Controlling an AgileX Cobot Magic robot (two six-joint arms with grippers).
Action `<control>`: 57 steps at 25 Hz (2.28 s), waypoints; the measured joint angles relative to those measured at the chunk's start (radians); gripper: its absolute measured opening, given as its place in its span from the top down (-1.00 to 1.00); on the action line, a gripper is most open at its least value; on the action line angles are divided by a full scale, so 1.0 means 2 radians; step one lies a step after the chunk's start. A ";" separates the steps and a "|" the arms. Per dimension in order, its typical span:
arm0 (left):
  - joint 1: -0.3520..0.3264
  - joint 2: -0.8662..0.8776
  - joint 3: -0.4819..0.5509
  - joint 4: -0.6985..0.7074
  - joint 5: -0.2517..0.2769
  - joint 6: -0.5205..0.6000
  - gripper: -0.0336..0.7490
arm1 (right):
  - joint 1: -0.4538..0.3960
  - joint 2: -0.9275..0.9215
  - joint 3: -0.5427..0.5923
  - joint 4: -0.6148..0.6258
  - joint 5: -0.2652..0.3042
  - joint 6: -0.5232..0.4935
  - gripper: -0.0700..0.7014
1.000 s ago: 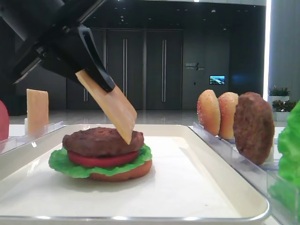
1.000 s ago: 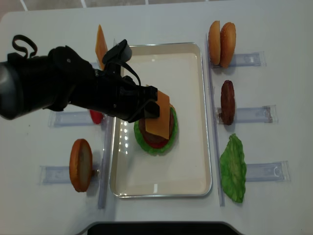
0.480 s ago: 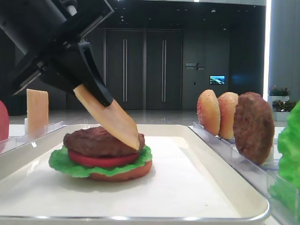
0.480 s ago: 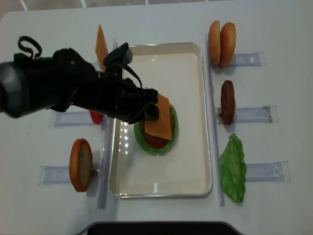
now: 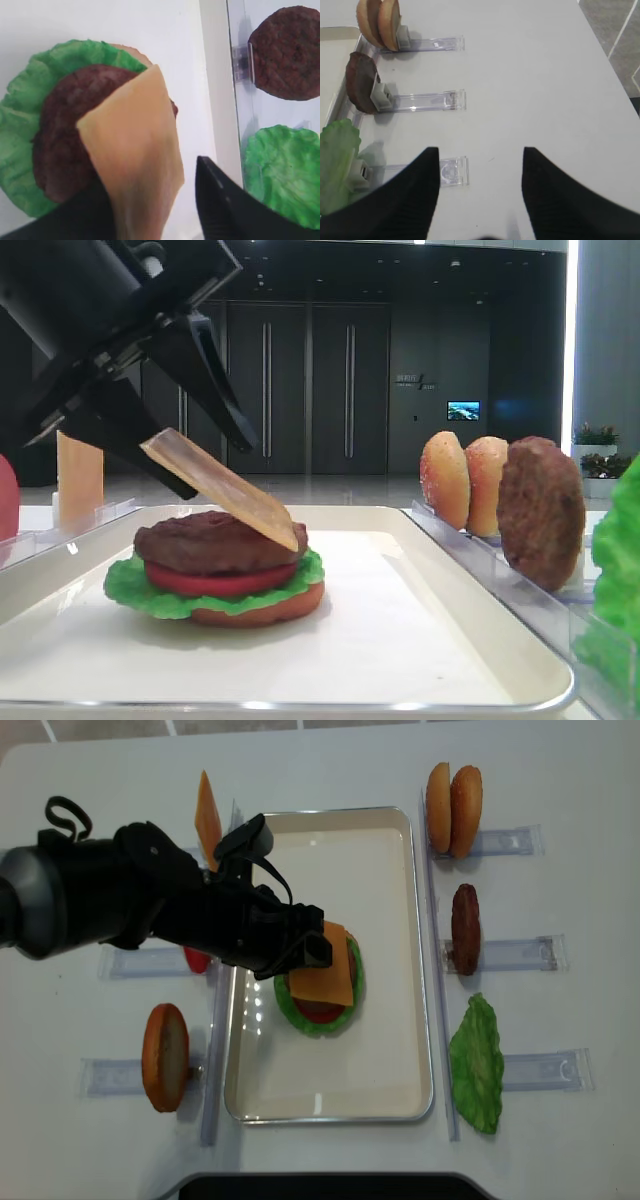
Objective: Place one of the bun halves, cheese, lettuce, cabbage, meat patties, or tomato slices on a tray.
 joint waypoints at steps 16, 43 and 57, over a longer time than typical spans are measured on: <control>0.100 -0.106 -0.058 0.292 0.153 -0.210 -0.16 | 0.000 0.000 0.000 0.000 0.000 0.000 -0.11; 0.317 -0.330 0.063 0.553 0.318 -0.237 -0.01 | 0.000 0.000 0.000 0.000 0.000 0.000 -0.11; 0.277 -0.635 0.179 0.510 0.300 -0.232 -0.01 | 0.000 0.000 0.000 0.000 0.000 0.000 -0.11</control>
